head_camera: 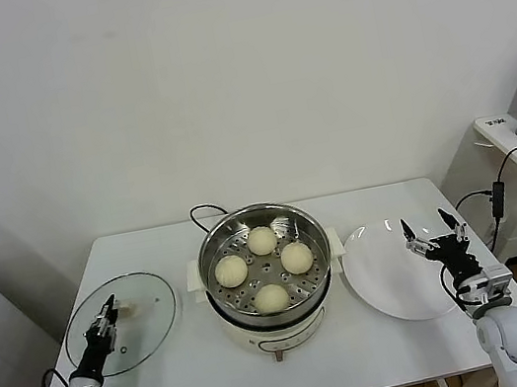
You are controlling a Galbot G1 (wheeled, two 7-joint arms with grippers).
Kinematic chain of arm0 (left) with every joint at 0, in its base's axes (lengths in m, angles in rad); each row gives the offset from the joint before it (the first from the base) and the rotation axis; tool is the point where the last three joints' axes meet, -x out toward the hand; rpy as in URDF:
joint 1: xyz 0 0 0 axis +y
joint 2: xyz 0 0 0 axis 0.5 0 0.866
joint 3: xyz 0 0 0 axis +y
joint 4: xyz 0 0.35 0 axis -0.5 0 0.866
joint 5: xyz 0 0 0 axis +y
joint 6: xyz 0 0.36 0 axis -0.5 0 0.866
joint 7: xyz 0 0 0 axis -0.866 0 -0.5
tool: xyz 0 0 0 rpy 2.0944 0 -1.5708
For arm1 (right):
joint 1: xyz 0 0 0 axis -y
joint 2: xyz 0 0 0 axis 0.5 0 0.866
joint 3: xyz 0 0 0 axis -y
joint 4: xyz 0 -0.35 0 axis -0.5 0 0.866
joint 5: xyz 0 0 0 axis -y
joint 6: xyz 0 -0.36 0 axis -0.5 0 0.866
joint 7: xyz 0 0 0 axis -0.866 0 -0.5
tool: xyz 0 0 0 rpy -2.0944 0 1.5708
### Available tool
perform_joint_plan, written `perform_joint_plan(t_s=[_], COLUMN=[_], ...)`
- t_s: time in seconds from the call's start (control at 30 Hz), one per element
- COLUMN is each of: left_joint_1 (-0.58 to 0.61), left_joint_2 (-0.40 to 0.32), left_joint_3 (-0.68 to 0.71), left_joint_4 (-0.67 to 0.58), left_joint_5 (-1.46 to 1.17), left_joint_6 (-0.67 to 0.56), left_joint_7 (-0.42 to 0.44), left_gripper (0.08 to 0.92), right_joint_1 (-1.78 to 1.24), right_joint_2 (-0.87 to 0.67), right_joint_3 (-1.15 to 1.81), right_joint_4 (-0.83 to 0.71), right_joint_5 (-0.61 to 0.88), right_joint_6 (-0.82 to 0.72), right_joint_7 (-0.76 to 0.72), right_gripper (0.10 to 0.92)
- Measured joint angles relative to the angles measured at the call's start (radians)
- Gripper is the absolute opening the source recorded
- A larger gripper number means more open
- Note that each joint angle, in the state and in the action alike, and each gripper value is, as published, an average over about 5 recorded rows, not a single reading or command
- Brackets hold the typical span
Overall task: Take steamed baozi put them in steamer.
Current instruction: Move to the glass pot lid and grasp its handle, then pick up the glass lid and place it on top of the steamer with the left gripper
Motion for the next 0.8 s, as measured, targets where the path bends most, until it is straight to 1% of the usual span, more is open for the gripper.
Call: perform_joint_plan(t_s=[0.17,0.27,0.53,0.8], left_joint_1=[0.022,0.034,0.041,0.053], left_joint_2=[0.01,0.018,0.046,0.072], left_joint_3=[-0.01,-0.017,-0.03,-0.005], left_joint_4=[-0.043,-0.079,-0.199,-0.348], left_joint_5=[-0.022,-0.038,-0.105,-0.173], left_joint_6=[0.017,0.03,0.088,0.192], left_joint_7=[0.016,0.03,0.095,0.209], left_gripper=[0.143,0.105,0.103,0.103], right_joint_1=[0.0,0.003,0.004,0.006], right_joint_2=[-0.001,-0.004,-0.011,-0.016], right_joint_3=[0.0,0.0,0.004,0.013], right_joint_4=[0.002,0.003,0.011,0.013], right_joint_5=[0.001,0.003,0.012,0.02], right_joint_6=[0.0,0.0,-0.001,-0.001], right_joint_7=[0.0,0.0,0.001,-0.002], right_gripper=[0.823,0.823,0.823,0.823])
